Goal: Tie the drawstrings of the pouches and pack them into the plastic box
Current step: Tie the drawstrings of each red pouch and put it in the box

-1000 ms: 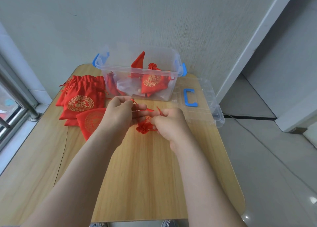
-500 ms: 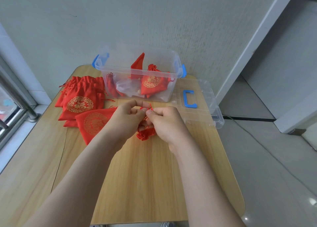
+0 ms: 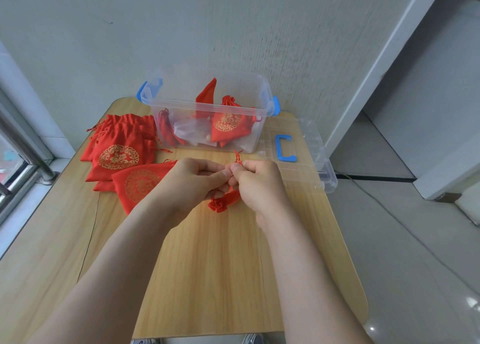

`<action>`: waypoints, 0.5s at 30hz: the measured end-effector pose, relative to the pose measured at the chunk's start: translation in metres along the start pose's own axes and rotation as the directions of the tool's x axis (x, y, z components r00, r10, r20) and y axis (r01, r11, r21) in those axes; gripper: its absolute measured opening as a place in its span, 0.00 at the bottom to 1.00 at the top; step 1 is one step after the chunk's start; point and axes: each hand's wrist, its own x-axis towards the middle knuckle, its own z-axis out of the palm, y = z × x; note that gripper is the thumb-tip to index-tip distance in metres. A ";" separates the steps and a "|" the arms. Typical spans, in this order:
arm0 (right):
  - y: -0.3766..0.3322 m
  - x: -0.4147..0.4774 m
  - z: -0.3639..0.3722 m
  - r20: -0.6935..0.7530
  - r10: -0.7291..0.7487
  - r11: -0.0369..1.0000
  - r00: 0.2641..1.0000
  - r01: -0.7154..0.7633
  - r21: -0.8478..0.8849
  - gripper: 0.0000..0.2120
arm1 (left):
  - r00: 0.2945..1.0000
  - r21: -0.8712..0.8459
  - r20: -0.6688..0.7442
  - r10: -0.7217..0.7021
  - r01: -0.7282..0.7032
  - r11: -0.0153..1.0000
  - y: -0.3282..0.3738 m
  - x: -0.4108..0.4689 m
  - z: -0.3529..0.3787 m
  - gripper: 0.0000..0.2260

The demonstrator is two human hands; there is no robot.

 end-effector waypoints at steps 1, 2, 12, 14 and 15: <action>0.000 0.000 0.000 0.001 0.000 1.000 1.000 0.000 -0.011 0.13 | 1.000 -0.005 -0.016 -0.005 0.005 1.000 0.000 0.000 0.000 0.07; 0.001 0.000 0.000 0.003 -0.003 1.000 1.000 0.003 -0.020 0.14 | 0.999 -0.001 -0.033 -0.012 0.012 1.000 0.000 -0.001 0.000 0.07; -0.006 0.008 -0.006 -0.092 -0.036 0.997 0.995 0.029 -0.069 0.12 | 0.991 0.128 -0.102 -0.092 0.105 0.986 -0.002 0.001 0.002 0.08; -0.012 0.007 -0.012 -0.038 -0.029 0.999 0.999 0.028 -0.036 0.10 | 0.993 0.142 -0.078 -0.087 0.097 0.985 -0.001 0.001 0.002 0.08; -0.014 0.005 -0.014 0.007 -0.025 1.000 1.000 0.025 0.006 0.10 | 0.994 0.143 -0.068 -0.083 0.092 0.985 -0.001 0.000 0.002 0.08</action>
